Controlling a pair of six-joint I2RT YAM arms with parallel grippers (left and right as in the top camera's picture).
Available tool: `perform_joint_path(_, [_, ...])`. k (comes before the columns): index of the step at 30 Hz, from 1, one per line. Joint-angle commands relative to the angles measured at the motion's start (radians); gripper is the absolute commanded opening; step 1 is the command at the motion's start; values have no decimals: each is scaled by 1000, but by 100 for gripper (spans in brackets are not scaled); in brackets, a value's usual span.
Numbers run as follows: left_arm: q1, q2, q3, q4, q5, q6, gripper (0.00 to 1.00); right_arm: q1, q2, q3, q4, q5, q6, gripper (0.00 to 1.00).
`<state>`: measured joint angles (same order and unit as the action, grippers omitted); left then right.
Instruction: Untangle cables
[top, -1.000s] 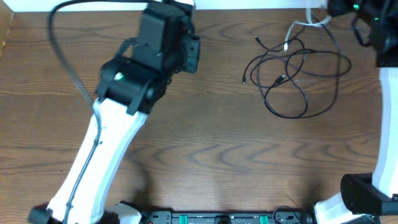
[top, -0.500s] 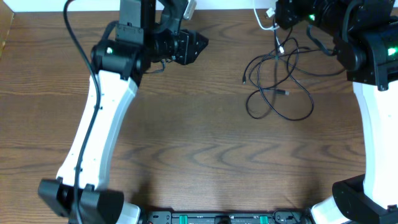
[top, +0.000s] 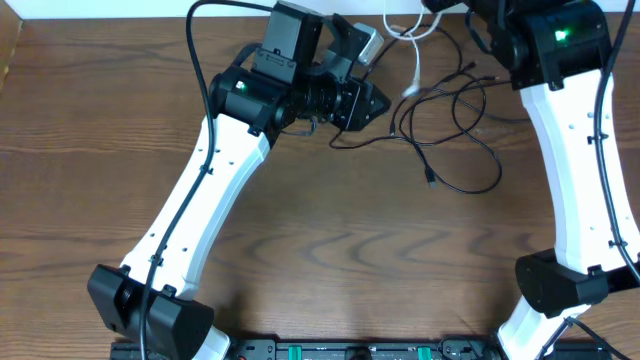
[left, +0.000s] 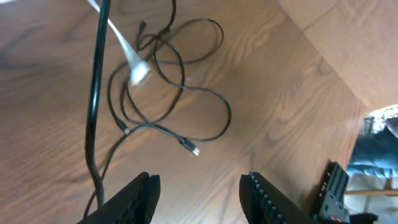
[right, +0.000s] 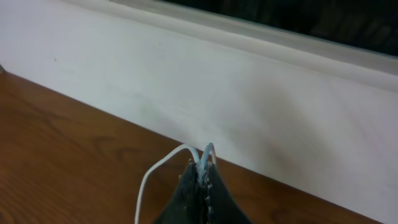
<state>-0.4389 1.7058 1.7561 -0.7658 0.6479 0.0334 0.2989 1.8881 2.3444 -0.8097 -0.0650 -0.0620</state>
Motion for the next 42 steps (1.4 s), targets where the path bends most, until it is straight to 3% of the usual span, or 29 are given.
perform_joint_path(1, [1,-18,10,19,-77,-8,47,18,-33,21,8,-9,19,1])
perform_joint_path(5, [1,-17,7,-8,-256,49,50,34,-37,41,3,-56,40,1])
perform_joint_path(9, [1,17,-3,4,-302,71,49,61,-39,94,-28,-66,48,1])
perform_joint_path(12, [-18,48,-3,32,-298,60,37,69,-39,125,-56,-101,63,1])
perform_joint_path(15, [-38,57,-3,43,-303,60,12,69,-39,125,-77,-111,69,1])
perform_joint_path(17, [-36,57,-3,50,-303,59,8,69,-41,125,-83,-121,68,1])
perform_joint_path(22, [-26,-19,-3,-17,-375,56,8,6,-36,118,-157,88,-3,1])
perform_joint_path(28, [71,-388,58,-34,-393,50,8,-114,61,113,-318,115,-18,1])
perform_joint_path(32, [204,-583,198,-70,-531,65,8,-121,135,113,-346,115,-13,1])
perform_joint_path(35, [275,-593,307,-121,-537,79,8,-127,175,113,-370,127,-12,1])
perform_joint_path(42, [354,-583,364,-97,-564,83,8,-187,341,113,-475,142,23,1])
